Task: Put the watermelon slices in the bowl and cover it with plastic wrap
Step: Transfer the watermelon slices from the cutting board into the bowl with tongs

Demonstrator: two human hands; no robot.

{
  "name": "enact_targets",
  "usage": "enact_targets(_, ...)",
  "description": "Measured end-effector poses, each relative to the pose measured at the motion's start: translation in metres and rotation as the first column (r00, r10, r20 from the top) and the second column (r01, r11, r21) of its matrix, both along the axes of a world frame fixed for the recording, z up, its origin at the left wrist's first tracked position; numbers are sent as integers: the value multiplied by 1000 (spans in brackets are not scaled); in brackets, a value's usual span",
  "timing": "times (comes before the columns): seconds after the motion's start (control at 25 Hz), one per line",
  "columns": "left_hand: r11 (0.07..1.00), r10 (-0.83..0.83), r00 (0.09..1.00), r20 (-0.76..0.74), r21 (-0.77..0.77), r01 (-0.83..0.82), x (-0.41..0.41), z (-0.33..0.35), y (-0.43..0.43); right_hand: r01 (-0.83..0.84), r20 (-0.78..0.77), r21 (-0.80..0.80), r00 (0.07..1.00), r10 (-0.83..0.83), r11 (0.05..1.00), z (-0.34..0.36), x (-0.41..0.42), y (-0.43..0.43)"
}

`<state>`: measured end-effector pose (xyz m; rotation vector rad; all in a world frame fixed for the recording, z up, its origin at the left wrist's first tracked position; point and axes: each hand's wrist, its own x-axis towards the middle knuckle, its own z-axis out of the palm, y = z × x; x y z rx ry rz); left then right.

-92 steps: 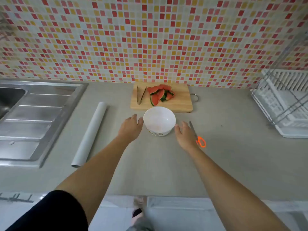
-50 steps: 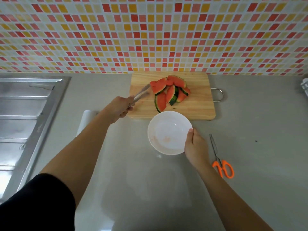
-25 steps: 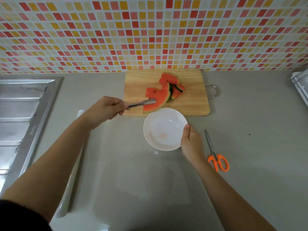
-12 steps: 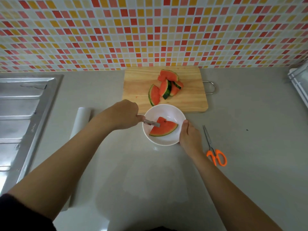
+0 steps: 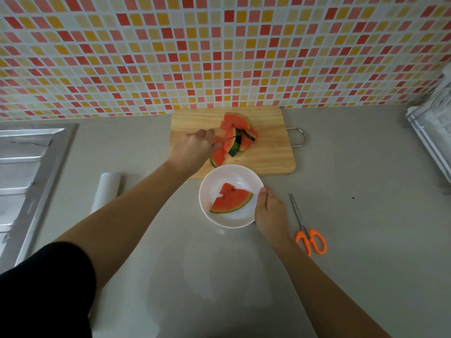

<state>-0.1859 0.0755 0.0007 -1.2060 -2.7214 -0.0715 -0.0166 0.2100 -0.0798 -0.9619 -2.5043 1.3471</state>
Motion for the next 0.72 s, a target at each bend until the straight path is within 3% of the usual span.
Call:
enact_targets(0.16,971,-112,961,-251,-233,52,-11,-13,13,-2,-4,-4,1000,2,1000,2,-1,0)
enact_targets(0.28,940,-178,925,-335,-337,58,-16,-19,20,3,-23,-12,1000,-4,1000,1,0,0)
enact_targets(0.52,921,-274,861,-429,-376,106,-24,-22,20,15,-48,4,999,-15,1000,2,0,-2)
enact_targets(0.72,949,-287,811,-510,-268,167,-30,-15,5,15,-48,1,999,-14,1000,0,0,-1)
